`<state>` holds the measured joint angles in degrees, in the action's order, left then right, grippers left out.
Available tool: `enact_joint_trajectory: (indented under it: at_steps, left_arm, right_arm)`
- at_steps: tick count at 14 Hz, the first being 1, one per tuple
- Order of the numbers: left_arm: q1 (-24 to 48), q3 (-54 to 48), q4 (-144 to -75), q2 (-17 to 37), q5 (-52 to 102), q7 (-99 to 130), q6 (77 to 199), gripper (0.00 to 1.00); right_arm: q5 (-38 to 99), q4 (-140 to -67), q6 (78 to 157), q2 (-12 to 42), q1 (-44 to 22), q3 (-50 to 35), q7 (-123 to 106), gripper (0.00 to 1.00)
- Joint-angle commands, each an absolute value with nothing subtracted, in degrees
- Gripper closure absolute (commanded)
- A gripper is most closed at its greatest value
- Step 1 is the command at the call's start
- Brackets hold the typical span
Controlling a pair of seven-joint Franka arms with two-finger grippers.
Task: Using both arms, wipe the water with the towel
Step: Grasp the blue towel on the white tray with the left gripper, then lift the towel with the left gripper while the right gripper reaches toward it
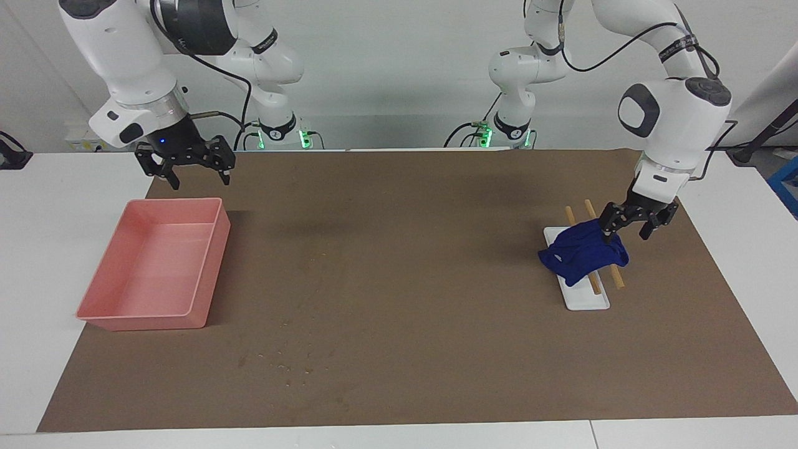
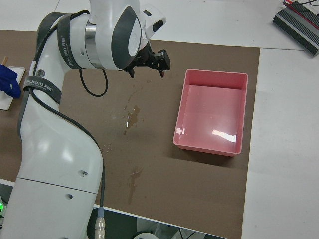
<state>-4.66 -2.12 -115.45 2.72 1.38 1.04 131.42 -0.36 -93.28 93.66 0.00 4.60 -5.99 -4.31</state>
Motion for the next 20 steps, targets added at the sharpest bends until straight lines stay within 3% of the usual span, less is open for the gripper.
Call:
enact_joint_trajectory:
  at_steps: [1, 3, 9, 18, 20]
  left_arm:
    - [-4.40, -2.29, -121.28, 1.49, 0.09, 5.01, 138.07, 0.19]
    - [-4.39, -2.29, -121.29, 1.32, 0.09, 5.10, 137.20, 0.33]
    - [-4.04, -2.20, -119.71, 1.49, 0.00, 5.36, 133.77, 0.98]
    - [-1.93, -2.64, -115.49, 0.53, -4.75, 14.24, 124.72, 1.00]
    - [-1.93, -2.72, -110.51, 1.14, -4.13, 14.33, 119.48, 1.00]
  right_arm:
    - [0.79, -94.31, 93.96, -1.14, 3.70, -6.50, -5.10, 0.00]
    - [0.79, -94.39, 93.96, -1.14, 3.43, -6.50, -5.18, 0.00]
    - [1.66, -94.48, 95.00, -1.14, 3.34, -6.68, -8.25, 0.00]
    - [13.62, -99.31, 99.40, -2.99, 1.86, -6.94, 3.06, 0.00]
    - [15.45, -99.58, 100.02, -2.99, 1.41, -6.94, 7.70, 0.00]
